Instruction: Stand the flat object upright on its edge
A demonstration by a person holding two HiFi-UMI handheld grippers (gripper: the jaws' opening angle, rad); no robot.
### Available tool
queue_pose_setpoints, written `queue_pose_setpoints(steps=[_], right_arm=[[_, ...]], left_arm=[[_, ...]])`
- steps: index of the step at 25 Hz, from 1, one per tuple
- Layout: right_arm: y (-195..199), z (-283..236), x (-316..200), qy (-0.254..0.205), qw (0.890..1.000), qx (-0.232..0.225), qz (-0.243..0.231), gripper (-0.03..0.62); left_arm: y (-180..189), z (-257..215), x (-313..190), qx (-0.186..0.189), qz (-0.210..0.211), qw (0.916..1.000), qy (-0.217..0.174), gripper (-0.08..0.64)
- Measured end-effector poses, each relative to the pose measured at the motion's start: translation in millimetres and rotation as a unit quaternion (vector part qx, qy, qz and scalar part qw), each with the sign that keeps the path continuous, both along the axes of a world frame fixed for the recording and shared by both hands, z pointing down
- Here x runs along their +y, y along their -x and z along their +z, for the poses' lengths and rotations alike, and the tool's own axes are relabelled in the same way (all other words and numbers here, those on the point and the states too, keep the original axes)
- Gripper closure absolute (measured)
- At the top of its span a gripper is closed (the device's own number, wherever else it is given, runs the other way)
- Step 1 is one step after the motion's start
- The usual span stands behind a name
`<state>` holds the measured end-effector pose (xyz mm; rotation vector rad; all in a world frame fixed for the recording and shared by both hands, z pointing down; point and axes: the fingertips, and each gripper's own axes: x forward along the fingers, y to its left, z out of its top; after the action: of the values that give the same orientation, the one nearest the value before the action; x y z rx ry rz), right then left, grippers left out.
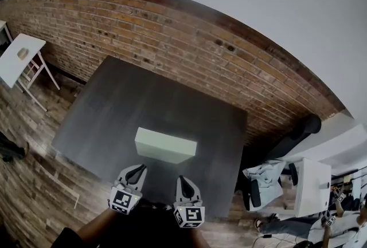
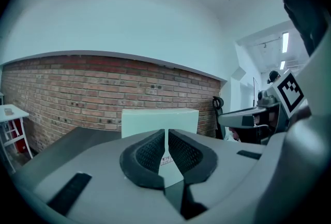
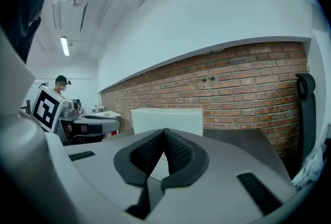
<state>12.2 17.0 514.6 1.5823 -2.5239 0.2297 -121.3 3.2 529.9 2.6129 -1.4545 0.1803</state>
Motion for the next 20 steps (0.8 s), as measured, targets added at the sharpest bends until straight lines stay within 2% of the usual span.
queue_pose_setpoints(steps=[20], right_arm=[[15.9,-4.7,3.0,-0.008,1.000,-0.009,-0.012,0.569]], left_arm=[[-3.2,-3.1,6.5,0.002,0.021,0.9998,-0.003,0.512]])
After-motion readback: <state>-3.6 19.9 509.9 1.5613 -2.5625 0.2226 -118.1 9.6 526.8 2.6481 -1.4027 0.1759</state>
